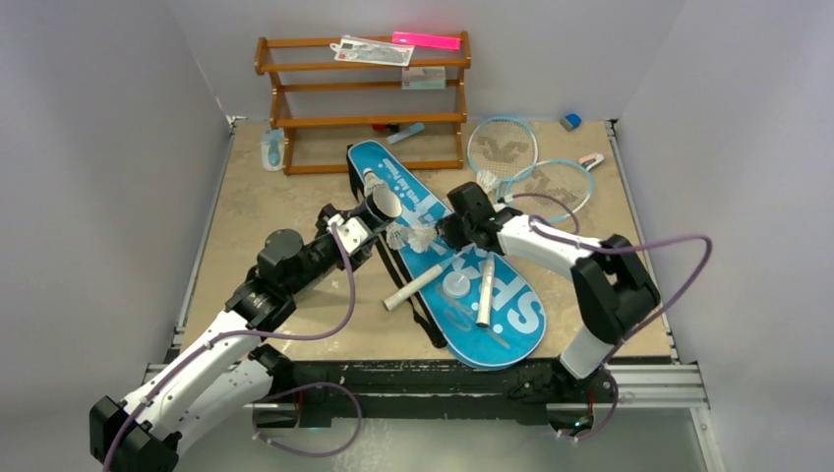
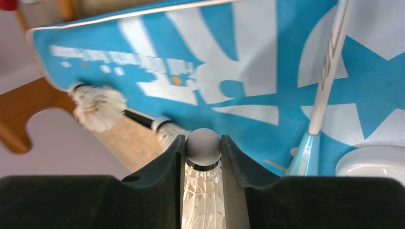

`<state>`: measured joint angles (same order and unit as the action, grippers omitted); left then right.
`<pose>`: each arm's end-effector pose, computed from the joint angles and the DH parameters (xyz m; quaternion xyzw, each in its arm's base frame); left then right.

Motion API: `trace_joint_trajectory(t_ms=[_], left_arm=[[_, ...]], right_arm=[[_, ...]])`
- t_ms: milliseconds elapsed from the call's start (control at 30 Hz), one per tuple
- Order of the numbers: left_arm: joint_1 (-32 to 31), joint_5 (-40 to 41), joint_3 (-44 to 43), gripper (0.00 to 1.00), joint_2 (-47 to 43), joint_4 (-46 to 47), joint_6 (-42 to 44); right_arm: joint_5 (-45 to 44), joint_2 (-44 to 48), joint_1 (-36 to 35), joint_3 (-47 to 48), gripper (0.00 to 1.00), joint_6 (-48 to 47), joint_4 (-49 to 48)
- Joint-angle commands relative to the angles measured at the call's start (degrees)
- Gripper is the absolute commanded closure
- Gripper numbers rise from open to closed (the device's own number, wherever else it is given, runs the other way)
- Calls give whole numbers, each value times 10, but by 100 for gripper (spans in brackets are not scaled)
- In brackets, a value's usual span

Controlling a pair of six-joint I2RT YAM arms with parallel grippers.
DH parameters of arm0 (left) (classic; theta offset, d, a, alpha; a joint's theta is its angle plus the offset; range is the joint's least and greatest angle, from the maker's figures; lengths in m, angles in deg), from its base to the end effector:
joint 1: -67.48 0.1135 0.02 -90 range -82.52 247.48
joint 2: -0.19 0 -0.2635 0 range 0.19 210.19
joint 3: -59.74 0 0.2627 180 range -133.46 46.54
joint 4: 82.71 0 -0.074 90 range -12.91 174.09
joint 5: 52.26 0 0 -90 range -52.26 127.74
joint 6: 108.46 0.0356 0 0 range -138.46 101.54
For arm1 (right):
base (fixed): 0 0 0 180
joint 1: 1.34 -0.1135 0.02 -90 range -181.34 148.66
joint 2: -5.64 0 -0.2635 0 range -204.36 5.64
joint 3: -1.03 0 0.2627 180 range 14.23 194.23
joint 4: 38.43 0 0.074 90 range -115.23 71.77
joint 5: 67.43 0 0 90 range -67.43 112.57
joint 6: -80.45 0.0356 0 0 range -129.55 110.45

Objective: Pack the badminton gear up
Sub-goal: Pick up the shuttlecock from the racket bag.

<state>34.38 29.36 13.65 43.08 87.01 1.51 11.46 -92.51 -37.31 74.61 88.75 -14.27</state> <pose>0.1627 -0.1123 0.2940 0.3772 0.6471 -0.1299 0.6497 0.3020 0.2107 0.1832 0.5112 0.7794 0.2880 0.2198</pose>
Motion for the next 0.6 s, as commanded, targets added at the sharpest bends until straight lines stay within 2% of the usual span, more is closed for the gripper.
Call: trace_joint_trajectory(t_ms=[0, 133, 267, 400, 567], left_arm=[[-4, -15, 2, 72, -1, 28, -21], [-7, -37, 3, 72, 5, 30, -27], [-10, -75, 5, 72, 9, 34, -37], [-11, -110, 6, 72, 13, 41, -45], [-12, -163, 10, 72, 15, 56, -61]], right_arm=[[-103, 88, 1, -7, 73, -69, 38], [-154, 169, 1, -34, 74, -217, -15], [-154, 278, 1, -62, 74, -423, -96], [-74, 379, 1, -100, 74, -577, -188], [63, 462, 1, -117, 76, -688, -277]])
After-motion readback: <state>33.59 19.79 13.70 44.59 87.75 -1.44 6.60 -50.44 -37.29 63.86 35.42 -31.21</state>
